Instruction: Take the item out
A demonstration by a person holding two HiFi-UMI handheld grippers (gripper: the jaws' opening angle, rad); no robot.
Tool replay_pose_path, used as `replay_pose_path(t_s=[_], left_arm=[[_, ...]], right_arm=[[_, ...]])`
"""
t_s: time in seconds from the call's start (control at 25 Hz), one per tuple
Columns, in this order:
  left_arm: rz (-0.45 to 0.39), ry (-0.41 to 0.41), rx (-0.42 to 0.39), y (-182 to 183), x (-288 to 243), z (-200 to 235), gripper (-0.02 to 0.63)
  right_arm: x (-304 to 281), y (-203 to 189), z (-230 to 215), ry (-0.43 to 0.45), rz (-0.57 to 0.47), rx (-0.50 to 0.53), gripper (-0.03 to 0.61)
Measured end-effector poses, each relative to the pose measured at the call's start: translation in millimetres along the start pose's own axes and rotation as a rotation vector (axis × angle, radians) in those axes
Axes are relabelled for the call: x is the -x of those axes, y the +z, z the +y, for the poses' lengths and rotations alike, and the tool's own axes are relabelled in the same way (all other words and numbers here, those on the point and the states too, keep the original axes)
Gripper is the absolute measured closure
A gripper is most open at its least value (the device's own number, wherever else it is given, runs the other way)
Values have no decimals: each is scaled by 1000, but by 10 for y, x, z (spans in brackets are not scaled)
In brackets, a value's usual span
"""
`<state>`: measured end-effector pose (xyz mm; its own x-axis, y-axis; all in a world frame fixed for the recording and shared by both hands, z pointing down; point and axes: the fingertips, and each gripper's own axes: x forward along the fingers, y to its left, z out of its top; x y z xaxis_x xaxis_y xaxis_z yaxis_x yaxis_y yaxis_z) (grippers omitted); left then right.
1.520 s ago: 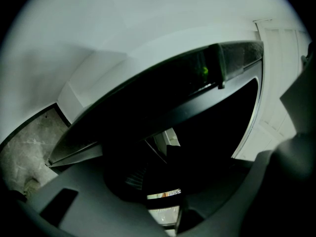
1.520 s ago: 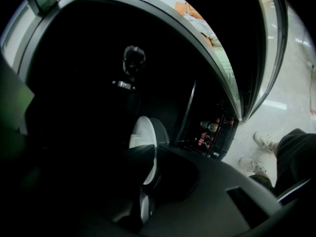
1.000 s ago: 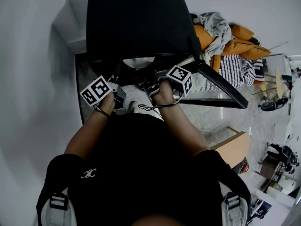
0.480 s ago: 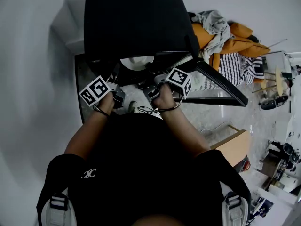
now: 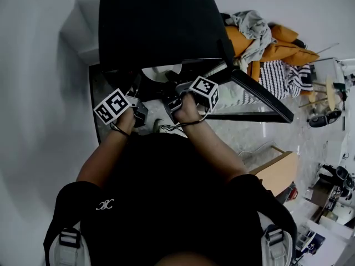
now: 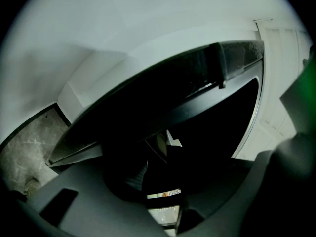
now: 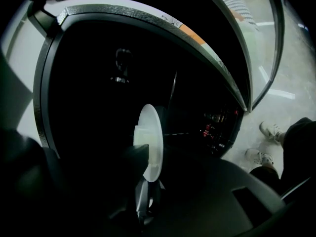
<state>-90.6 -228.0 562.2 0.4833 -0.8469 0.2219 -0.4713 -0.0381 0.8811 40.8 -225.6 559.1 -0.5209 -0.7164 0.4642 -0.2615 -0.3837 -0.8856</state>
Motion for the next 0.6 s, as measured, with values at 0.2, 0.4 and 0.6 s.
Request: replay_pose_path(t_s=[0.2, 0.4, 0.6], left_arm=[[8, 5, 12, -9, -5, 4, 483], [7, 6, 16, 1, -2, 16, 483], [11, 8, 24, 6, 0, 10, 483]], right_arm=[[23, 9, 66, 20, -8, 30, 552], [67, 15, 100, 76, -7, 17, 557], [161, 29, 81, 112, -13, 14, 557]])
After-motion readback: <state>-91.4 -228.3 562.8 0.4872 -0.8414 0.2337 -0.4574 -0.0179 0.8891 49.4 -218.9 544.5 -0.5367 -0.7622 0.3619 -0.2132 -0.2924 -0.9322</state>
